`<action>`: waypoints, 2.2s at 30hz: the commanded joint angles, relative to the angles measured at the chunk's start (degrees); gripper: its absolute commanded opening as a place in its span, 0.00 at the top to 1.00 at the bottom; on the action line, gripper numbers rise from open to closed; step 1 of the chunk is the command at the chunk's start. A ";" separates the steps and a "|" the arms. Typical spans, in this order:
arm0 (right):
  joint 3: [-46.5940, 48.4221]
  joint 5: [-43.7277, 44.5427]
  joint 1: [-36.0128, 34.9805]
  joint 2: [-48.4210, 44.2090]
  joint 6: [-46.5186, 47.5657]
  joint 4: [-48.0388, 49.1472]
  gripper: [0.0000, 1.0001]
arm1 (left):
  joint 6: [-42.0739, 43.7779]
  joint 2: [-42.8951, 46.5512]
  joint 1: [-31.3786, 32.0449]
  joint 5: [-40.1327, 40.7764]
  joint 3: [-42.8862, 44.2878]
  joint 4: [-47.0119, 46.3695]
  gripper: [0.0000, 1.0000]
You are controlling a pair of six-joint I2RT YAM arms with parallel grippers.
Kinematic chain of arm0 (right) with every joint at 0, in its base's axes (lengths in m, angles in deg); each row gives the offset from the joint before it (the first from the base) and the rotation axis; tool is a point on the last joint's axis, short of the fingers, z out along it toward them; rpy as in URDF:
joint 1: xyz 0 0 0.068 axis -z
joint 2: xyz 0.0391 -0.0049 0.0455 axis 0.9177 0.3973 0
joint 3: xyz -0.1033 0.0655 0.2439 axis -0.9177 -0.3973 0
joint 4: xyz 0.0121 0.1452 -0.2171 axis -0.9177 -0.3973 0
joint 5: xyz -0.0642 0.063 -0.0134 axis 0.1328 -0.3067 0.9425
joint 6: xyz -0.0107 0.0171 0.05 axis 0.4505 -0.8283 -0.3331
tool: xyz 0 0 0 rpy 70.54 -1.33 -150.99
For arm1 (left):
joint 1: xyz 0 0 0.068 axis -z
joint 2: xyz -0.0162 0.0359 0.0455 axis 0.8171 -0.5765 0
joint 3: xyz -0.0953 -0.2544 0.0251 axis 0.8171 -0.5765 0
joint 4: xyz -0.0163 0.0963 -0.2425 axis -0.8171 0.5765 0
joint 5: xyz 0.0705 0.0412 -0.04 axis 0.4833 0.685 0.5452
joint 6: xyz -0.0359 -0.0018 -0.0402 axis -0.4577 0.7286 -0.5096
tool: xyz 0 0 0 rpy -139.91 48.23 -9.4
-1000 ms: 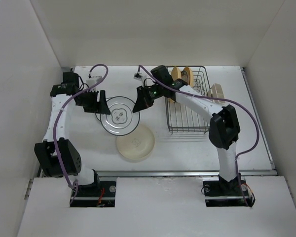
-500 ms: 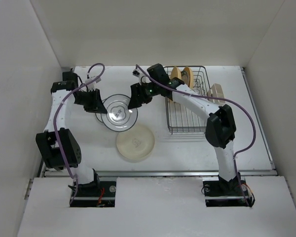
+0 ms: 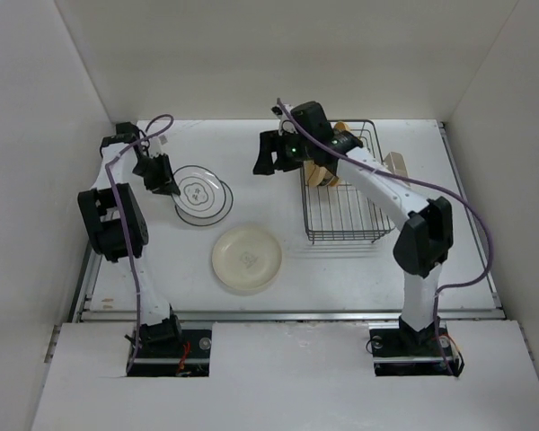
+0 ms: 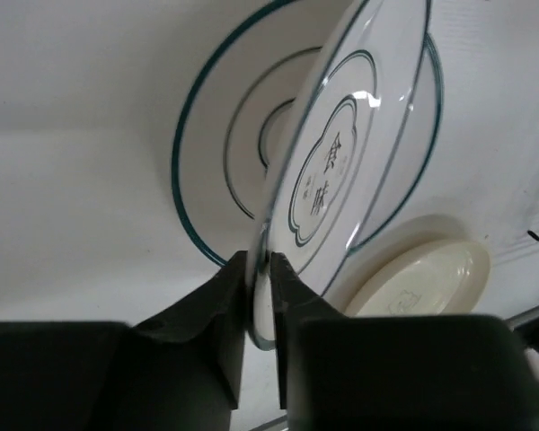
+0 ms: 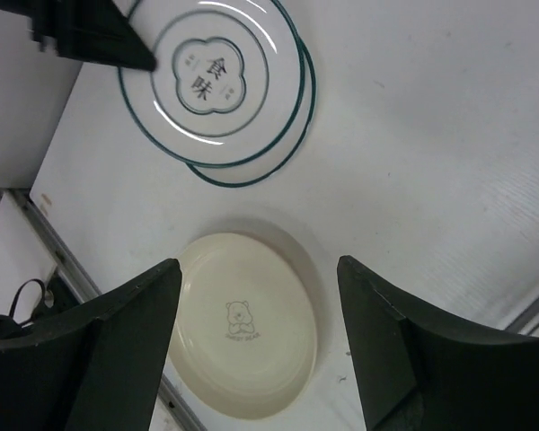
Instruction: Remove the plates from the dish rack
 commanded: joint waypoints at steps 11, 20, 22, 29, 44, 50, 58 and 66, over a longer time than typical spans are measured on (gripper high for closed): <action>3.49 28.88 3.36 -15.67 -5.00 -7.54 0.12 | 7.70 -2.88 5.24 13.85 6.06 7.78 0.39; 0.94 45.49 13.90 -13.04 -8.17 -13.95 0.20 | 10.17 0.45 7.17 19.38 6.06 9.99 0.38; 0.94 46.37 14.44 -11.63 -8.17 -13.96 0.29 | 8.68 3.43 7.17 20.70 5.45 9.37 0.38; 0.41 45.49 15.14 -7.67 -6.41 -10.62 0.42 | 8.06 12.93 7.17 20.71 0.09 6.38 0.38; 3.84 51.74 15.14 1.20 -5.18 -10.88 0.63 | 9.20 15.58 7.17 22.91 -4.58 6.90 0.37; 6.65 52.43 15.14 4.11 -4.66 -13.86 1.00 | 9.20 15.58 7.17 21.76 -3.52 6.90 0.37; 15.43 69.55 10.23 -0.98 0.52 -14.93 1.00 | 9.20 16.10 7.17 21.76 -3.00 7.43 0.37; 15.54 87.05 7.15 -3.54 8.78 -11.06 1.00 | 9.20 16.11 7.17 21.76 -1.85 8.48 0.37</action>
